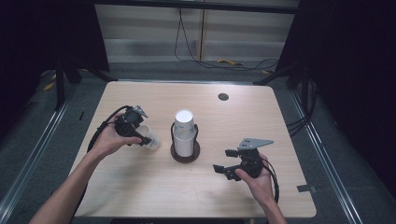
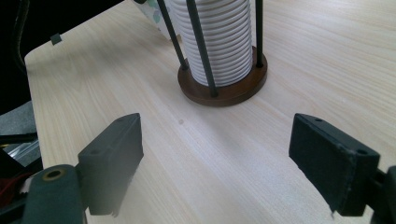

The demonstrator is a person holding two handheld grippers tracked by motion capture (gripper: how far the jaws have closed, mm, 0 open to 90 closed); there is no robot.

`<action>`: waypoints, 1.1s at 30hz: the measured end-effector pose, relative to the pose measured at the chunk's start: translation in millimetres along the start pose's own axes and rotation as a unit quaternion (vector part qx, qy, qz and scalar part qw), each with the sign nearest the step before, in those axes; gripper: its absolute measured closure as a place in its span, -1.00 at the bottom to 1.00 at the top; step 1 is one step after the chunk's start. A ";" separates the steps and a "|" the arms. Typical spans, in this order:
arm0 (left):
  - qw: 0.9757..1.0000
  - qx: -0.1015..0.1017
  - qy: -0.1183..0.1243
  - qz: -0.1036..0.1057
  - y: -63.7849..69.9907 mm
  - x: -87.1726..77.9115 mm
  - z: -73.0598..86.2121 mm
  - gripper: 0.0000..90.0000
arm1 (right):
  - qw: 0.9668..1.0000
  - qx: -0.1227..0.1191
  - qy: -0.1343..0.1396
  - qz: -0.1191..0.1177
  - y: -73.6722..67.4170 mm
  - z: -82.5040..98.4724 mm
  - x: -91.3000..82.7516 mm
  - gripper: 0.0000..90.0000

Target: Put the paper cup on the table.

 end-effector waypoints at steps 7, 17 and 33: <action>1.000 0.001 0.012 0.001 3.7 6.8 -4.3 -0.54 | 1.000 -0.003 -0.001 0.000 -0.8 0.1 0.2 -0.61; 1.000 -0.004 0.025 0.009 5.9 12.3 -6.5 -0.56 | 1.000 -0.002 -0.001 -0.001 -1.2 0.7 1.0 -0.61; 0.996 -0.018 0.082 0.021 5.5 5.1 -7.7 -0.63 | 1.000 -0.003 -0.002 -0.001 -1.4 0.5 1.2 -0.61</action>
Point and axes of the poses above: each handheld gripper's, and its own axes: x roughly forward along the jaws, z roughly out of its underside, y roughly to its right, the point moved 2 cm from there along x, roughly forward along the jaws, and after that the axes turned 6 degrees about -x, right-handed, at the moved point
